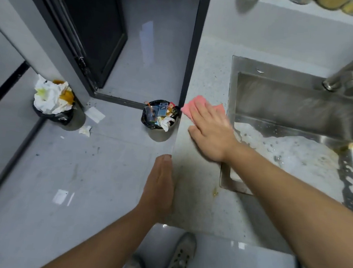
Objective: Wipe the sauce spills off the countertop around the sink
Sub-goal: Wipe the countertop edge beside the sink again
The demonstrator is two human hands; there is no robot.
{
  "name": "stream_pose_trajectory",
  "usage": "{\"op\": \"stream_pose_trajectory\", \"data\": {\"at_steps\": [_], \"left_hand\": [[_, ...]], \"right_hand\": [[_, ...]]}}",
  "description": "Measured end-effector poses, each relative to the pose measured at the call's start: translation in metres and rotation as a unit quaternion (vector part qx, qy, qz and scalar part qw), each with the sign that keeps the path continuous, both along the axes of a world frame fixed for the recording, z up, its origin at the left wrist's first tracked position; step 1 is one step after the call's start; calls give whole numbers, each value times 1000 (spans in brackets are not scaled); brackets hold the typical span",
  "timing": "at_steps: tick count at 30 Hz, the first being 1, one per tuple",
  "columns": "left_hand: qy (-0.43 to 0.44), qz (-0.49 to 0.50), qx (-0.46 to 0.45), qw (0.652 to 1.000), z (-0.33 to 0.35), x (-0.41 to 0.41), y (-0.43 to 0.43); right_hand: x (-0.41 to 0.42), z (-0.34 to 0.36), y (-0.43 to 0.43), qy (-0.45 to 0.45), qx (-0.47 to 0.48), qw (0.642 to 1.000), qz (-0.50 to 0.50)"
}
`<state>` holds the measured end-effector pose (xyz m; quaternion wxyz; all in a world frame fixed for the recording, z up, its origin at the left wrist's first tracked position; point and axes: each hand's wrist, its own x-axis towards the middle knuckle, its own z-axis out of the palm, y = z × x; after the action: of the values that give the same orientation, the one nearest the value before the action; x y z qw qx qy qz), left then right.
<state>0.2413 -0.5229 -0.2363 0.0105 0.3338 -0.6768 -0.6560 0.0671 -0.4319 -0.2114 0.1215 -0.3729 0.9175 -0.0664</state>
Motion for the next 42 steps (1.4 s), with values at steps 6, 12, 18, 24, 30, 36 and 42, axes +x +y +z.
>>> {"op": "stream_pose_trajectory", "data": {"at_steps": [6, 12, 18, 24, 30, 36, 42], "left_hand": [[15, 70, 69, 995, 0, 22, 3], [29, 93, 64, 993, 8, 25, 7], [-7, 48, 149, 988, 8, 24, -1], [23, 21, 51, 998, 6, 9, -5], [7, -14, -90, 996, 15, 2, 16], [-3, -17, -139, 990, 10, 0, 17], [1, -30, -185, 982, 11, 2, 19]], "right_hand": [[138, 9, 80, -34, -32, 974, 224], [78, 7, 25, -15, 13, 1000, -8], [189, 3, 66, -15, -40, 991, 126], [195, -6, 68, 8, -40, 994, 99], [193, -10, 139, 63, 1, 969, -239], [215, -15, 62, 50, -83, 993, -63], [177, -19, 158, 38, -12, 969, -245]]}}
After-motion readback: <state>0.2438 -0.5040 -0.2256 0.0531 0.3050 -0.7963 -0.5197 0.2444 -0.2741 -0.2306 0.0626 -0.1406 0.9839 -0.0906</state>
